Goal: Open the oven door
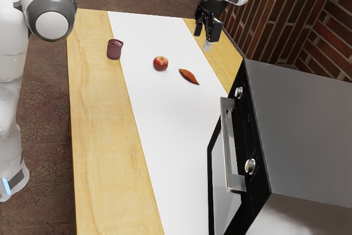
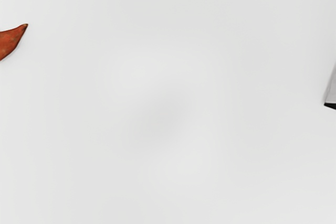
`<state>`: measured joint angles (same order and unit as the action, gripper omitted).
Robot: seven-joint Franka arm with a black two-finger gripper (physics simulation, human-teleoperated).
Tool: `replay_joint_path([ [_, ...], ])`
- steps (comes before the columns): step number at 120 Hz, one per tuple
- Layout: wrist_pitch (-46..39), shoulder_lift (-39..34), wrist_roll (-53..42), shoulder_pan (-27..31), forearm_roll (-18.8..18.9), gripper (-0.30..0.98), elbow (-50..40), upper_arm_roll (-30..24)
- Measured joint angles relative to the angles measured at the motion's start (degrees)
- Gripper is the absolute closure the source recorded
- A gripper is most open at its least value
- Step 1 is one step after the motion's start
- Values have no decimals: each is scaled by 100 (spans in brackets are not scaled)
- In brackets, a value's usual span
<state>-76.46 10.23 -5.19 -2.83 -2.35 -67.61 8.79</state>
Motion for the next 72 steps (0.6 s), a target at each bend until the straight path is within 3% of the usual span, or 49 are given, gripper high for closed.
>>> replay_joint_path([
  [32,-6,45,63,1,8,0,20,2],
  [40,48,-126,43,-3,16,0,404,-11],
  [51,-139,-729,-709,207,188,0,716,-1010],
  [57,-234,-732,-1146,227,606,0,752,-1753],
  [72,-261,-759,-2001,-595,1517,0,780,-2555],
])
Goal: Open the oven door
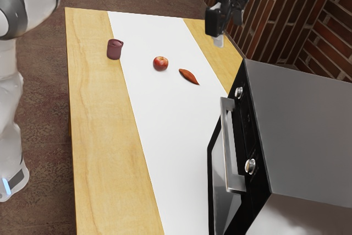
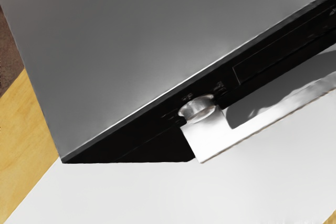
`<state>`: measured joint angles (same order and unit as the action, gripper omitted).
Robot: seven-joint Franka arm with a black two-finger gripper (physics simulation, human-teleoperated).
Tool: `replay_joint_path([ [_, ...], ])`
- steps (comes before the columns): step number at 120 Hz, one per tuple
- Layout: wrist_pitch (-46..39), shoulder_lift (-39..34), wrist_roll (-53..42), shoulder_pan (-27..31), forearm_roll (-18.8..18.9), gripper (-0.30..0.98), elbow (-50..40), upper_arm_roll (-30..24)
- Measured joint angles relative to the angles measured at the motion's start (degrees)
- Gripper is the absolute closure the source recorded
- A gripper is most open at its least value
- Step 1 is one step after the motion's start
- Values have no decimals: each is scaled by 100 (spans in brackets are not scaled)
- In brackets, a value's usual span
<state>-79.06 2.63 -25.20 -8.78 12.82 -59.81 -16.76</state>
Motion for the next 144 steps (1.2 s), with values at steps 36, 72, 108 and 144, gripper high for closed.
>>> replay_joint_path([
  [36,-3281,-4179,-1306,370,192,0,-5908,-435],
  [72,-5783,-4578,-2214,171,103,0,-6783,-926],
  [108,-5496,-4333,-3137,-94,-701,0,-6527,-1105],
  [144,-4766,-4099,-3786,-78,-889,0,-6296,-1373],
])
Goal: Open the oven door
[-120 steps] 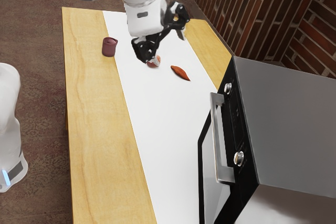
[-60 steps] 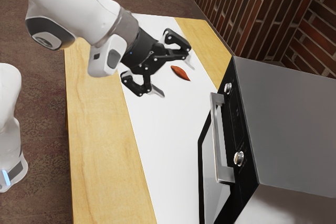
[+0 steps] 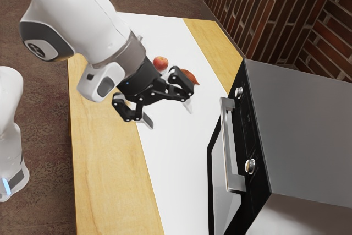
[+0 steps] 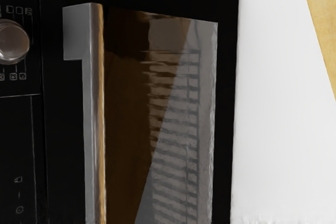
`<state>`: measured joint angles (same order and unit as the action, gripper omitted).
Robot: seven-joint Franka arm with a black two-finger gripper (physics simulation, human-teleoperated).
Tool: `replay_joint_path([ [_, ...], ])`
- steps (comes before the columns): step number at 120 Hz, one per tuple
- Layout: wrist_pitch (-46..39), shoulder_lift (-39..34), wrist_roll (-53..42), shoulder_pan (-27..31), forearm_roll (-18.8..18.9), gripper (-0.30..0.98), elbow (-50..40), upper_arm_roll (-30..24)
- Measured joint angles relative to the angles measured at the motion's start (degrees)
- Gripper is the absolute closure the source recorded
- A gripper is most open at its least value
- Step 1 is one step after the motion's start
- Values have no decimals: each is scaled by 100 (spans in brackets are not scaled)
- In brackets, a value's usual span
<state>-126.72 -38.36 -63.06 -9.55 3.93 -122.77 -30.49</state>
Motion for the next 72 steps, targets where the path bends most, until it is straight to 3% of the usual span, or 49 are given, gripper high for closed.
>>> replay_joint_path([
  [28,112,53,-270,2,-35,0,-141,-256],
  [72,-198,642,-496,5,-69,0,267,-147],
])
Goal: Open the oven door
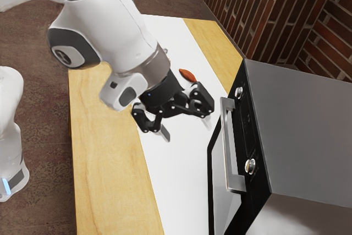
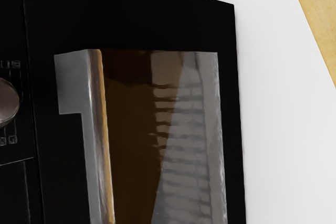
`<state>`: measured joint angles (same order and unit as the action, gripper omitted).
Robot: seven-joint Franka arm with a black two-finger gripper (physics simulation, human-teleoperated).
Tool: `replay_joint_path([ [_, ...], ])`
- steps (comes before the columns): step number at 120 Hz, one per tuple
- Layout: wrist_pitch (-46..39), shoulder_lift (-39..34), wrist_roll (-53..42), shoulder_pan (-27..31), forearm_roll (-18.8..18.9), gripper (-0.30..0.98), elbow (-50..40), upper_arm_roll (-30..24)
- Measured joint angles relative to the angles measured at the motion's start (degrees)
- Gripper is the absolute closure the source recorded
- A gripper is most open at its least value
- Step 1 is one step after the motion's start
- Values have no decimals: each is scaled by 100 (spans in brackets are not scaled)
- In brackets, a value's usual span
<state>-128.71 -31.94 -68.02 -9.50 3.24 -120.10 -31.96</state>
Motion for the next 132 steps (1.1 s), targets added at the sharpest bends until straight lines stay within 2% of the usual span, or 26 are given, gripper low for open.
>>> replay_joint_path([
  [8,-68,223,-9,-71,18,0,102,208],
  [12,-100,371,6,-400,88,0,141,568],
  [26,-181,782,193,-1994,843,0,273,2144],
  [41,-226,1076,446,-2735,1441,0,414,2882],
  [53,-236,1185,658,-2900,1719,0,480,3048],
  [73,-238,1284,948,-3006,1938,0,472,3425],
  [132,-244,1453,1488,-3083,2074,0,288,3477],
])
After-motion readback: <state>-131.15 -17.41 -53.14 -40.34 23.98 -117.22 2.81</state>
